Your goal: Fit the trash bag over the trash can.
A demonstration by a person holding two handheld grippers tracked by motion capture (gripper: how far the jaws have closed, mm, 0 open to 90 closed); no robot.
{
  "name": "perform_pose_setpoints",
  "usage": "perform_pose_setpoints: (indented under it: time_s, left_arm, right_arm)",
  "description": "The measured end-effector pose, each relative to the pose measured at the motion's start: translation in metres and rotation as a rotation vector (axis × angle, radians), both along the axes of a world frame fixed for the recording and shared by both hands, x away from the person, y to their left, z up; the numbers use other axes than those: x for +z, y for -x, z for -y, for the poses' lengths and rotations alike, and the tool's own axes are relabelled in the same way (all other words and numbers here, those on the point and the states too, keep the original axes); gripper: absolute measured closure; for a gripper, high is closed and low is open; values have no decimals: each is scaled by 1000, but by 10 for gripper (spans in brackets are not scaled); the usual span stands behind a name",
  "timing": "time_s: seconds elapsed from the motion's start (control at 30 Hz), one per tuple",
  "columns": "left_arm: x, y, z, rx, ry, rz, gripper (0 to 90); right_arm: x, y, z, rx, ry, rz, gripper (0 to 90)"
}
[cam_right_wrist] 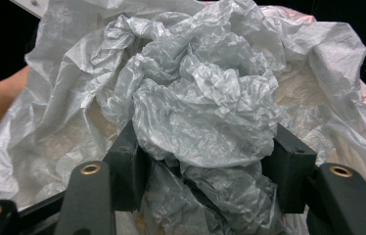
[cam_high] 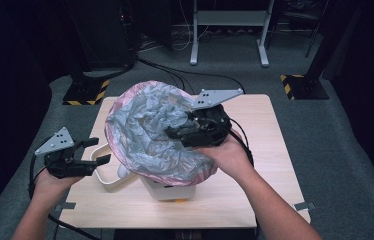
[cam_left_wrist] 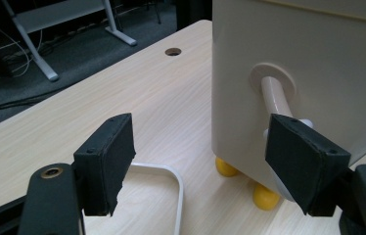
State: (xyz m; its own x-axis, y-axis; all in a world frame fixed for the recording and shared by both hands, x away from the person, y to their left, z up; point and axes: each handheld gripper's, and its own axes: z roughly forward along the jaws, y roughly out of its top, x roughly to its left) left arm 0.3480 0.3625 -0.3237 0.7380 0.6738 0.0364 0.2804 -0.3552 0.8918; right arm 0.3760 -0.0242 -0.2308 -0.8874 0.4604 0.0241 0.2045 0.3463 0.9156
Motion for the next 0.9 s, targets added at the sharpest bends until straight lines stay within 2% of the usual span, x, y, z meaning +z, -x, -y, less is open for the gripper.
perform_pose_setpoints:
  time_s: [0.13, 0.33, 0.47, 0.67, 0.83, 0.9]
  left_arm:
    - [1, 1, 0, 0, 3, 1, 256]
    - [2, 2, 0, -6, 5, 1, 248]
    - [5, 3, 2, -11, 10, 2, 245]
    - [21, 6, 7, -37, 14, 20, 239]
    - [32, 8, 8, -41, 5, 35, 238]
    - [40, 9, 7, -42, 15, 42, 238]
  right_arm:
    - [-6, -2, -6, -12, 31, -3, 415]
    - [-19, -7, -6, -30, 58, -45, 411]
    - [-23, -7, -8, -28, 78, -60, 382]
    - [-22, -4, -10, -35, 85, -31, 293]
    - [-17, 1, -9, -35, 71, -16, 256]
    - [-14, 2, -7, -31, 73, -6, 247]
